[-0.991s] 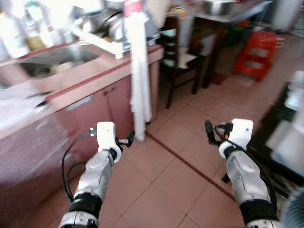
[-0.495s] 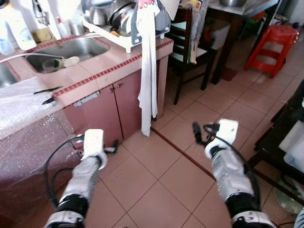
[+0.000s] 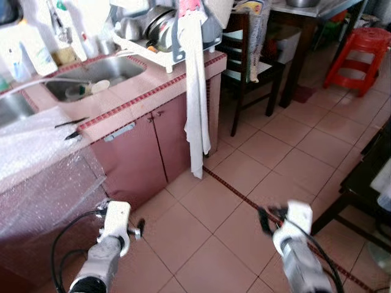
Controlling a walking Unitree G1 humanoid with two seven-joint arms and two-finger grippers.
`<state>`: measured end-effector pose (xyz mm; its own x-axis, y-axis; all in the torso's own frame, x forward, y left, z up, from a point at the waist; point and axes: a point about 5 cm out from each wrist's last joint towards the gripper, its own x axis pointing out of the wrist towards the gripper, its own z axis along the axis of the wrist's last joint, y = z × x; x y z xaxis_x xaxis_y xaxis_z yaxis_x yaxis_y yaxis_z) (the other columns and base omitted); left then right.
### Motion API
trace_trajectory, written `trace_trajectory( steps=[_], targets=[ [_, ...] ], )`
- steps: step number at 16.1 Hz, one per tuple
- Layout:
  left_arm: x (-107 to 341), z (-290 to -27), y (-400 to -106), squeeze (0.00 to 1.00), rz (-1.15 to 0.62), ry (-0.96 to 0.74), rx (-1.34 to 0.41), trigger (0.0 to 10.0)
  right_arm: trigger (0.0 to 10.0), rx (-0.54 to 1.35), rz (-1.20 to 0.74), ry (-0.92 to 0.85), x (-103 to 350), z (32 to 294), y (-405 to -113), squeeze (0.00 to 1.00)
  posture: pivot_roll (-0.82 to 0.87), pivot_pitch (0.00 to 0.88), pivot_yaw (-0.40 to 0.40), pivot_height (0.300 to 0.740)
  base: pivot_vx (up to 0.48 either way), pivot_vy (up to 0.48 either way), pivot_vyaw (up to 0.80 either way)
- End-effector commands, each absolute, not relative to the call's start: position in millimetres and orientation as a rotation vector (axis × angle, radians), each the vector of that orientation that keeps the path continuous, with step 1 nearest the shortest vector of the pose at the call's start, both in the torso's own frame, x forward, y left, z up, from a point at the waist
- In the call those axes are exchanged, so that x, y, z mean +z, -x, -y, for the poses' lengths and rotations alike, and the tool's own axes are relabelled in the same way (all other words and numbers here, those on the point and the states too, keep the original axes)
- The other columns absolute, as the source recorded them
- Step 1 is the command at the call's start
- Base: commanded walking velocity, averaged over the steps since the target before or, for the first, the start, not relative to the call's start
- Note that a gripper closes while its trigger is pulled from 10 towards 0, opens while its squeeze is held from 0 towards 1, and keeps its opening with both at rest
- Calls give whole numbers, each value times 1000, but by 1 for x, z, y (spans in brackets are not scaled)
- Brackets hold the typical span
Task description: Kitchen organization
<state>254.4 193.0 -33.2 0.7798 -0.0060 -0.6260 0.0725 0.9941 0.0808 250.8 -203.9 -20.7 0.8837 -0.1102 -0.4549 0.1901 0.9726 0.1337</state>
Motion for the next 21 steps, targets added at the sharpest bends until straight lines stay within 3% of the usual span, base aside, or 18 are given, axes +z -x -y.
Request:
trace_trajectory(
  steps=[1,5,7,11,17,21],
  targets=[
    [-41,-189,-246,0,-709,-112,-63,10000,10000,-168,-472,-157,-24,209,-246,0,-139,37,102,740,0,0,0],
    [-51,-182,-234,0,-738,-120,-92,10000,10000,-108,-516,-86,-34,205,-233,0,-153,53,75,740,0,0,0],
    [-54,-178,-233,0,-753,-110,-74,10000,10000,-81,-536,-59,-37,206,-229,0,-130,50,24,740,0,0,0],
    [-43,-177,-248,0,-691,-48,10,10000,10000,72,-507,33,-24,197,-251,0,-111,38,-56,740,0,0,0],
    [-21,-198,-274,0,-625,-114,3,10000,10000,26,-413,-51,-1,173,-286,0,-79,14,62,740,0,0,0],
    [-8,-201,-287,0,-590,-136,-23,10000,10000,3,-401,-85,-3,168,-286,0,-73,1,102,740,353,0,0]
  ],
)
